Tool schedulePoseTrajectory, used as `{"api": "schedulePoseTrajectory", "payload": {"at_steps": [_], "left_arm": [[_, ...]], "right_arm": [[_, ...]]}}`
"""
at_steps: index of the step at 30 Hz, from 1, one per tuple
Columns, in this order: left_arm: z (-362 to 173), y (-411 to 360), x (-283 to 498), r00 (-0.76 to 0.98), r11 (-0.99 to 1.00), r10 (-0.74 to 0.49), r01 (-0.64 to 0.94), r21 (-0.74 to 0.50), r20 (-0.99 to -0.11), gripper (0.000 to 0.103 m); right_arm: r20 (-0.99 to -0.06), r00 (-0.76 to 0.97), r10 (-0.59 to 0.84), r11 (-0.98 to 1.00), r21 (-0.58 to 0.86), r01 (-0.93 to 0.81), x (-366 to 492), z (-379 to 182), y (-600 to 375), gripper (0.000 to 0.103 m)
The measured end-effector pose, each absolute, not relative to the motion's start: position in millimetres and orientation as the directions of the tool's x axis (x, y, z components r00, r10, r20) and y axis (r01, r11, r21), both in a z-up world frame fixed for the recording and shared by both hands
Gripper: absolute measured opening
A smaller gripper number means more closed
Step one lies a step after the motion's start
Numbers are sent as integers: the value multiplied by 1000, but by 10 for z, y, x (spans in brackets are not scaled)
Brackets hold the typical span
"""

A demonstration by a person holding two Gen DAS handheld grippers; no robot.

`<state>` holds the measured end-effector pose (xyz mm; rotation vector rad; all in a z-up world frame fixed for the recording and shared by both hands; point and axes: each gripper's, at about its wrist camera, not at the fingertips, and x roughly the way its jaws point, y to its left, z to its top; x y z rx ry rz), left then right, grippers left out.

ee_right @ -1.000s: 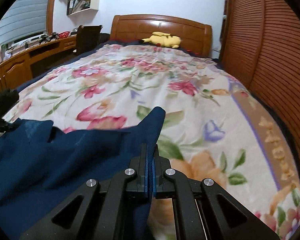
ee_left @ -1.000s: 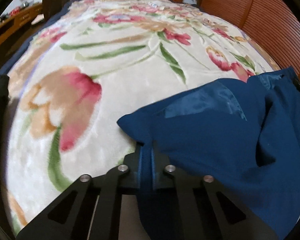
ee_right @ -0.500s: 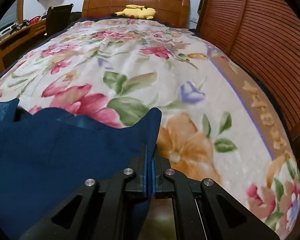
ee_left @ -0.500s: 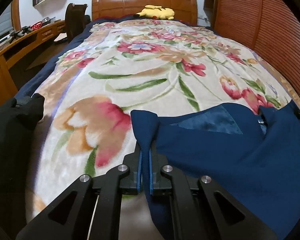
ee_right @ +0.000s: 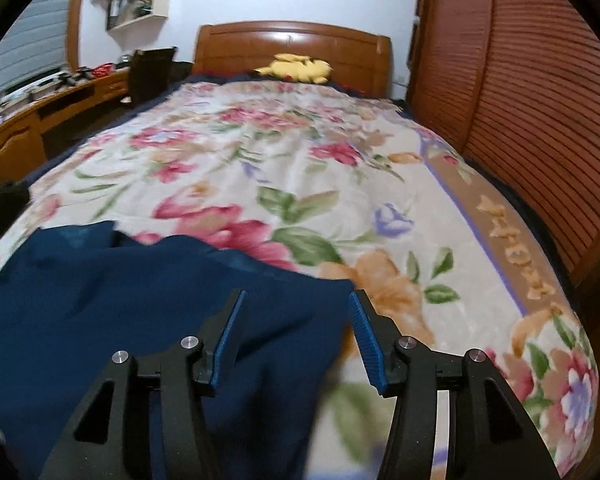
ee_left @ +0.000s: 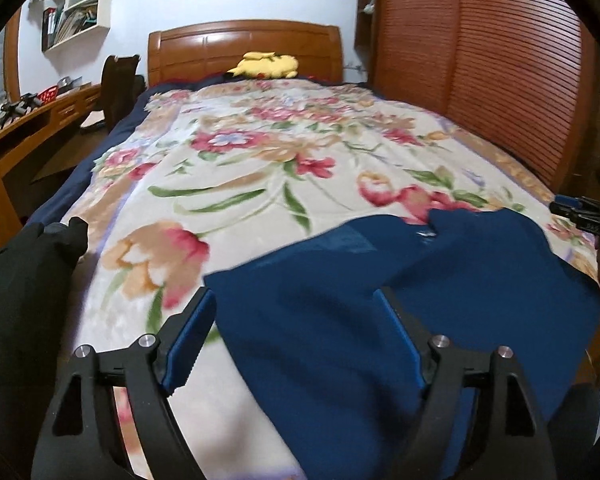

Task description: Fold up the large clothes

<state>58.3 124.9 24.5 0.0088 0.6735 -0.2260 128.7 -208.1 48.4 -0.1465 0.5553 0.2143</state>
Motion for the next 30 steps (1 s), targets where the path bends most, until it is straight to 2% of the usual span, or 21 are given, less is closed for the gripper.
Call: {"api": "schedulePoseTrajectory", "payload": {"at_steps": [8, 14, 21, 30], "left_arm": [[242, 1053, -37, 792, 979, -188, 195, -53, -581, 81], [223, 965, -360, 808, 981, -180, 193, -37, -561, 81], [196, 922, -679, 826, 984, -149, 180, 4, -544, 81], [-8, 999, -797, 812, 995, -80, 100, 3, -578, 81]], "right_arm": [[-518, 803, 295, 929, -41, -367, 532, 371, -1766, 54], [-521, 793, 316, 914, -57, -402, 140, 252, -1642, 54], [-531, 785, 319, 909, -63, -412, -69, 270, -1558, 54], [-525, 759, 384, 882, -35, -471, 18, 148, -1382, 54]]}}
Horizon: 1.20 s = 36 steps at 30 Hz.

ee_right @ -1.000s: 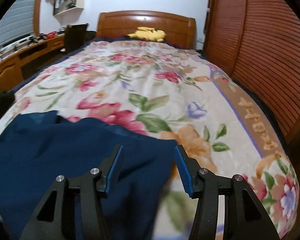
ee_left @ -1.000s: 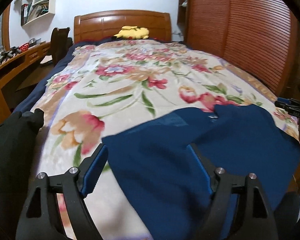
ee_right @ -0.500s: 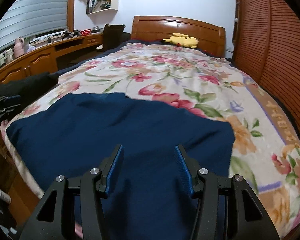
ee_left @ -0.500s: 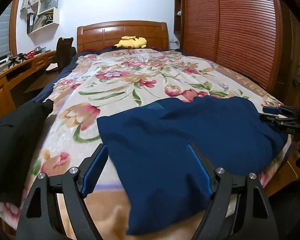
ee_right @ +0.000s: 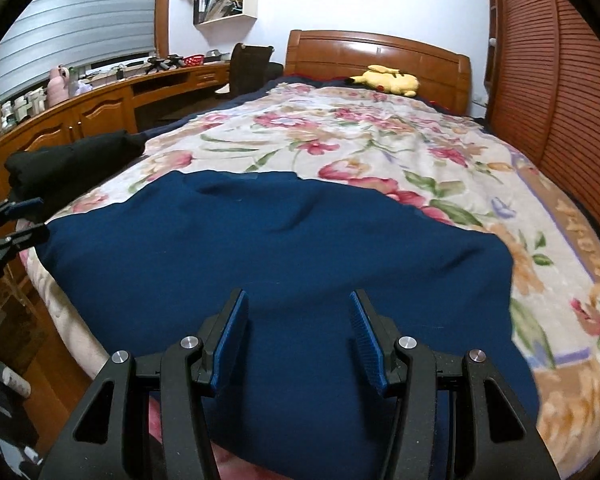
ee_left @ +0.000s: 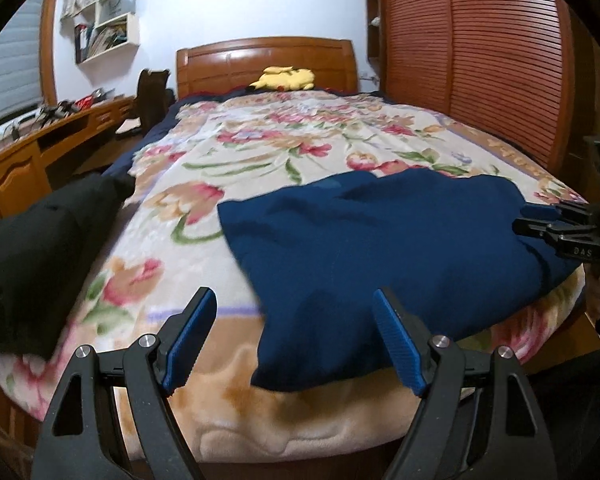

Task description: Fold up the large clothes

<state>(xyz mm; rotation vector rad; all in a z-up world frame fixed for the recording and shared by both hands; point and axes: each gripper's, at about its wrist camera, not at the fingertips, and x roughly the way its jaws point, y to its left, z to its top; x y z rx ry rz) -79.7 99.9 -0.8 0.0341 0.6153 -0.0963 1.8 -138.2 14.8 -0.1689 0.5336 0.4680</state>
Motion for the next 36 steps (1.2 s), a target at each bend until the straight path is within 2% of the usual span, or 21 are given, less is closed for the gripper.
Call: {"api": "schedulePoseTrajectory", "payload": {"at_steps": [14, 20, 24, 36], "left_arm": [[-213, 1021, -873, 777, 1000, -16, 9, -14, -629, 81], [-269, 1067, -855, 766, 999, -21, -6, -39, -642, 81], [-332, 1096, -843, 757, 998, -45, 1, -69, -652, 81], [-476, 1195, -771, 726, 979, -147, 10, -204, -672, 81]], "right_arm": [[-493, 724, 482, 825, -24, -565, -168, 68, -1445, 54], [-510, 727, 460, 821, -67, -566, -146, 31, -1339, 54], [-574, 705, 416, 814, -111, -570, 21, -195, -1204, 54], [-567, 710, 417, 809, -124, -574, 58, -172, -1185, 55]]}}
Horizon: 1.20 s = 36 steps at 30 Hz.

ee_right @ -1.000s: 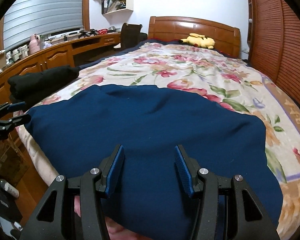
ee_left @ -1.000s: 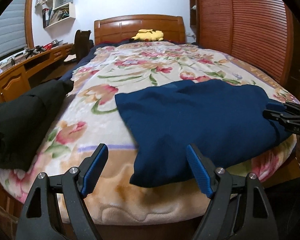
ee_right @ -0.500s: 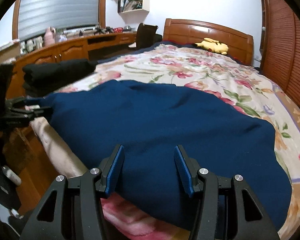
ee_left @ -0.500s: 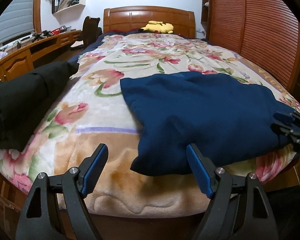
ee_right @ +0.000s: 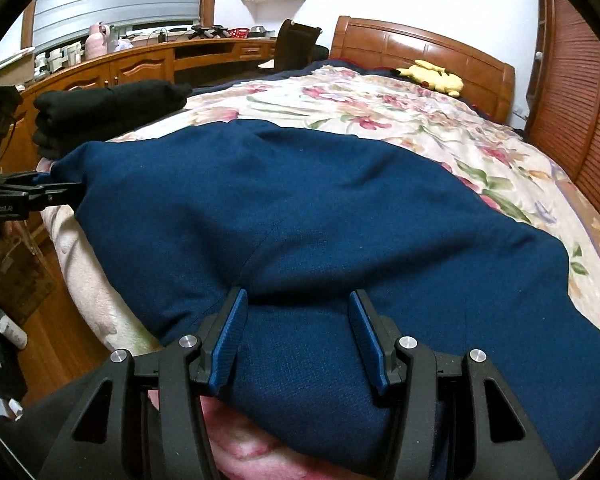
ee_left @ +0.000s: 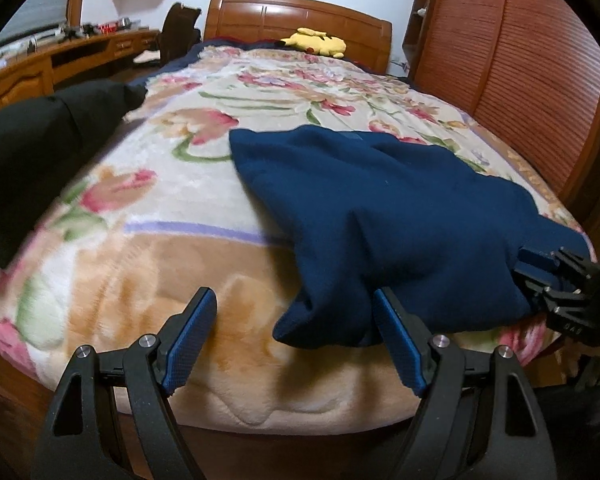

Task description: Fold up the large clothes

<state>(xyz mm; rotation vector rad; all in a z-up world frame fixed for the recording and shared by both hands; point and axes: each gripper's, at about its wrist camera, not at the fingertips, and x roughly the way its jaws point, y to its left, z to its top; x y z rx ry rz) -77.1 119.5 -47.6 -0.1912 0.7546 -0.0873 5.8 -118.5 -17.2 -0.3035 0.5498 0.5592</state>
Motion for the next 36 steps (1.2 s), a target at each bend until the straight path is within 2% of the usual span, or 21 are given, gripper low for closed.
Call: {"api": "schedulePoseTrajectory", "payload": {"at_steps": [2, 4, 6, 7, 9, 10, 17, 22, 30, 36], "left_arm": [[-486, 1198, -772, 726, 976, -156, 9, -218, -669, 80], [-486, 1182, -773, 724, 972, -181, 30, -233, -665, 66], [-468, 1127, -746, 709, 963, -231, 70, -260, -666, 36], [-446, 1082, -733, 702, 962, -243, 85, -259, -669, 32], [-360, 967, -725, 711, 975, -209, 96, -202, -671, 16], [-317, 923, -723, 716, 977, -201, 102, -185, -669, 14], [303, 543, -625, 793, 982, -186, 162, -94, -580, 10], [733, 70, -415, 809, 964, -248, 258, -59, -533, 10], [1037, -996, -219, 774, 910, -338, 413, 22, -536, 9], [1126, -1741, -386, 715, 833, -437, 551, 55, -547, 9]], "right_arm": [[-565, 710, 421, 809, -121, -576, 25, -200, -1209, 55], [-563, 711, 422, 809, -120, -576, 15, -206, -1218, 55], [-560, 712, 423, 808, -122, -576, -2, -215, -1229, 55], [-559, 713, 424, 809, -121, -576, -7, -213, -1228, 55], [-558, 712, 427, 808, -117, -577, -11, -215, -1238, 55], [-557, 711, 429, 808, -116, -578, -13, -213, -1245, 55], [-561, 694, 451, 807, -77, -586, -13, -102, -1415, 55], [-538, 727, 427, 847, -45, -530, -12, 24, -1822, 55], [-502, 802, 324, 923, -20, -385, -45, 163, -2541, 55], [-487, 834, 258, 957, 8, -291, -118, 194, -2901, 55]]}}
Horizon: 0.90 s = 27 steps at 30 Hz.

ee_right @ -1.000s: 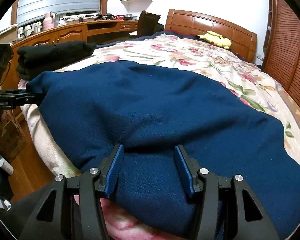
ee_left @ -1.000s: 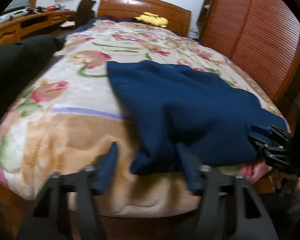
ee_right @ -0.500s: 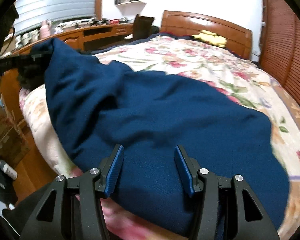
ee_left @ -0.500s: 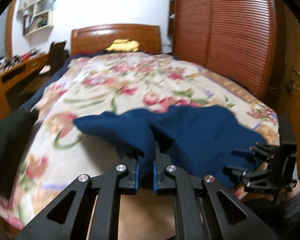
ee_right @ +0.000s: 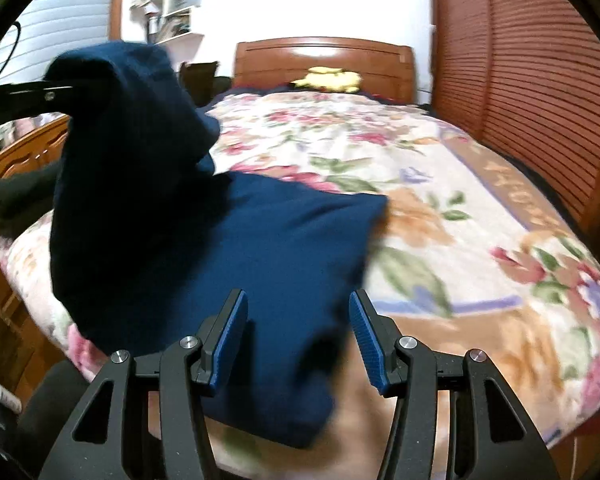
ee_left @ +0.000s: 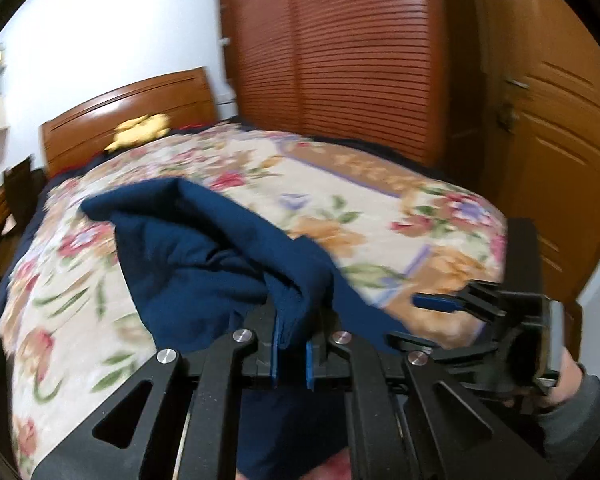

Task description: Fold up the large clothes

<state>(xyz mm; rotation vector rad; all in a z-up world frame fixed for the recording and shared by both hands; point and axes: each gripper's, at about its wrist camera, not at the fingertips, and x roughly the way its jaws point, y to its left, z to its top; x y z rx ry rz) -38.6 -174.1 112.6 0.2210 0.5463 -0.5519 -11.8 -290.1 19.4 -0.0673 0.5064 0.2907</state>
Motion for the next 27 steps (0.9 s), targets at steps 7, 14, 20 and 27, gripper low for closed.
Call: {"api": "schedulePoseTrajectory", "payload": {"at_steps": [7, 14, 20, 27], "left_arm": [[731, -2029, -366, 606, 775, -461, 630, 38, -648, 12], [733, -1824, -477, 619, 787, -494, 617, -11, -610, 52], [823, -1420, -614, 660, 812, -516, 580, -65, -546, 81], [731, -800, -634, 727, 879, -433, 471, -71, -534, 81]], "right_arm": [[-487, 841, 236, 967, 33, -252, -137, 192, -3041, 55], [-483, 845, 227, 969, 25, -246, -169, 196, -3035, 55], [-468, 855, 223, 969, 15, -245, -215, 228, -3146, 55], [-416, 887, 199, 978, 28, -207, -347, 476, -3379, 55]]}}
